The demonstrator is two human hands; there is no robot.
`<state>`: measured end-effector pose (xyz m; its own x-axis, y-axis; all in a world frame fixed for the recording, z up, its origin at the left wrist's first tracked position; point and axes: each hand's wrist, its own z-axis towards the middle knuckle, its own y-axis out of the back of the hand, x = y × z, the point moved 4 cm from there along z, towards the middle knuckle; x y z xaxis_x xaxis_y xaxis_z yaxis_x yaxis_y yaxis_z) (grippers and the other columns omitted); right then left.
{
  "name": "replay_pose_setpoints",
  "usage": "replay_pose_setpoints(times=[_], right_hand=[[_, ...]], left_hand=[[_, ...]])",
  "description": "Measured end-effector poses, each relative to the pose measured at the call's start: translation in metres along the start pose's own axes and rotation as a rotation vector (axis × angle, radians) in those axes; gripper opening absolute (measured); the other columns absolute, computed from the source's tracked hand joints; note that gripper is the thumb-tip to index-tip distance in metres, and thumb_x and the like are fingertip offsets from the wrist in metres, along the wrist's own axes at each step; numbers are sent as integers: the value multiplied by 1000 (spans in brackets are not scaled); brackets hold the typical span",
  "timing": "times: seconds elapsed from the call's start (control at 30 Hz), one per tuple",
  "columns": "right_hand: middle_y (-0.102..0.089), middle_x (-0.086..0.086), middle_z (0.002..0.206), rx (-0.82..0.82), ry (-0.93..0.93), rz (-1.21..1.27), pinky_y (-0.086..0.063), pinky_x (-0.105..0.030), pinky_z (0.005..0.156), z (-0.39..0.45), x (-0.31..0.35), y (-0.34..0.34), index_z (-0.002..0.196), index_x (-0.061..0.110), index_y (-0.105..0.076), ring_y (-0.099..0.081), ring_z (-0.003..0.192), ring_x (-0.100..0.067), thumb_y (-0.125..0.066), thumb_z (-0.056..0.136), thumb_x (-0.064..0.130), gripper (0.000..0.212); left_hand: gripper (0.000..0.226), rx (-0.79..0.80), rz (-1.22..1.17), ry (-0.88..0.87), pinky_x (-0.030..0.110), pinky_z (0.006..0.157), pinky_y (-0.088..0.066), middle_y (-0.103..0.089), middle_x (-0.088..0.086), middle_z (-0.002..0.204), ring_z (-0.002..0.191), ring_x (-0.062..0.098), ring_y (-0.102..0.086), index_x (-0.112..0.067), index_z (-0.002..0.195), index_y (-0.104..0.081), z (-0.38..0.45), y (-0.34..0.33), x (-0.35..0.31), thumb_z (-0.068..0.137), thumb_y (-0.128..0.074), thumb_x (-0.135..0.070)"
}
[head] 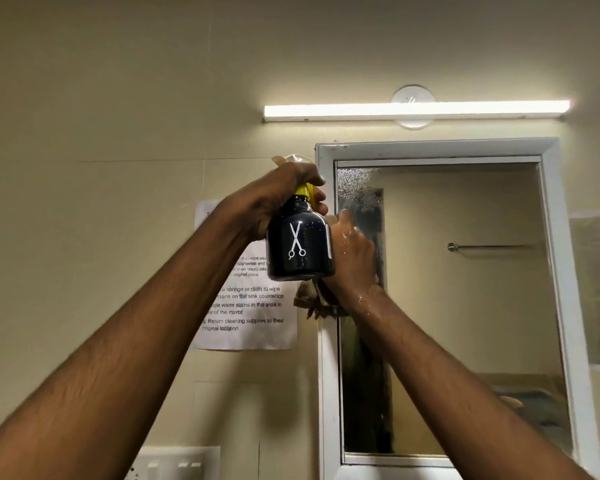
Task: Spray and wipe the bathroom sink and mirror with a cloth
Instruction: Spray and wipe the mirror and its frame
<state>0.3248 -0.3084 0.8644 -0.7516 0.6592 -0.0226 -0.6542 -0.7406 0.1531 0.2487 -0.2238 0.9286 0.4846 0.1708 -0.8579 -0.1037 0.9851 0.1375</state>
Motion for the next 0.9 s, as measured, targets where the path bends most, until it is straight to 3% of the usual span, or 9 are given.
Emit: replay_pose_setpoints(times=[0.13, 0.23, 0.33, 0.4, 0.47, 0.53, 0.67, 0.8, 0.9], right_hand=[[-50, -24, 124, -11, 11, -100, -52, -34, 71, 52, 3, 17, 128, 8, -50, -63, 89, -29, -53, 96, 22, 35], [-40, -23, 140, 36, -37, -156, -46, -35, 80, 94, 2, 26, 139, 16, -37, -55, 109, -33, -47, 97, 24, 43], [-37, -23, 142, 26, -35, -214, -39, -28, 70, 91, 5, 23, 141, 15, -34, -56, 105, -28, -47, 98, 26, 46], [-39, -23, 139, 0, -46, -220, -42, -28, 68, 72, 7, 14, 139, 13, -38, -59, 100, -26, -45, 99, 25, 42], [-47, -19, 127, -43, -68, -178, -50, -30, 72, 57, 11, 6, 132, 11, -46, -61, 98, -26, -47, 99, 23, 35], [-52, -15, 115, -60, -82, -137, -52, -29, 69, 51, 12, -4, 121, 12, -54, -62, 89, -23, -54, 96, 26, 29], [-55, -18, 108, -11, -110, -74, -58, -36, 64, 47, 15, -13, 107, 7, -60, -63, 82, -25, -70, 85, 25, 30], [-53, -23, 122, -15, -75, -77, -54, -38, 79, 74, 17, 14, 133, -5, -41, -60, 100, -32, -46, 99, 17, 40], [-43, -23, 136, -12, -92, -123, -49, -40, 85, 100, 11, 31, 137, 4, -35, -55, 109, -33, -44, 100, 17, 40]], left_hand=[[14, -30, 103, -55, 29, 72, -54, -63, 8, 73, 69, 20, -61, -5, 91, -57, -5, 1, -15, 87, -54, -18], [9, -11, 27, -62, 26, 64, -52, -58, 6, 72, 63, 18, -59, -5, 91, -54, -5, 0, -23, 85, -51, -12], [5, -67, 8, -62, 20, 53, -49, -56, 4, 65, 56, 15, -56, -5, 83, -52, -5, 5, -29, 86, -48, -8], [6, -86, -8, -57, 22, 61, -52, -60, 5, 66, 58, 16, -59, -5, 86, -52, -4, 10, -32, 87, -51, -10], [13, -82, -13, -33, 32, 81, -55, -64, 9, 72, 70, 21, -63, -3, 93, -53, -1, 16, -32, 86, -55, -14], [21, -73, 22, 2, 39, 92, -52, -68, 10, 75, 76, 23, -66, -2, 99, -56, 1, 18, -31, 85, -59, -17], [29, -78, 122, 25, 36, 85, -55, -72, 6, 74, 69, 21, -71, -5, 109, -55, 2, 17, -39, 85, -62, -20], [35, -58, 125, 33, 35, 83, -55, -73, 6, 73, 68, 21, -70, -5, 111, -55, 4, 15, -56, 82, -64, -21], [23, -48, 92, 0, 36, 83, -56, -71, 7, 70, 66, 21, -71, -4, 101, -57, 3, 8, -65, 84, -62, -19]])
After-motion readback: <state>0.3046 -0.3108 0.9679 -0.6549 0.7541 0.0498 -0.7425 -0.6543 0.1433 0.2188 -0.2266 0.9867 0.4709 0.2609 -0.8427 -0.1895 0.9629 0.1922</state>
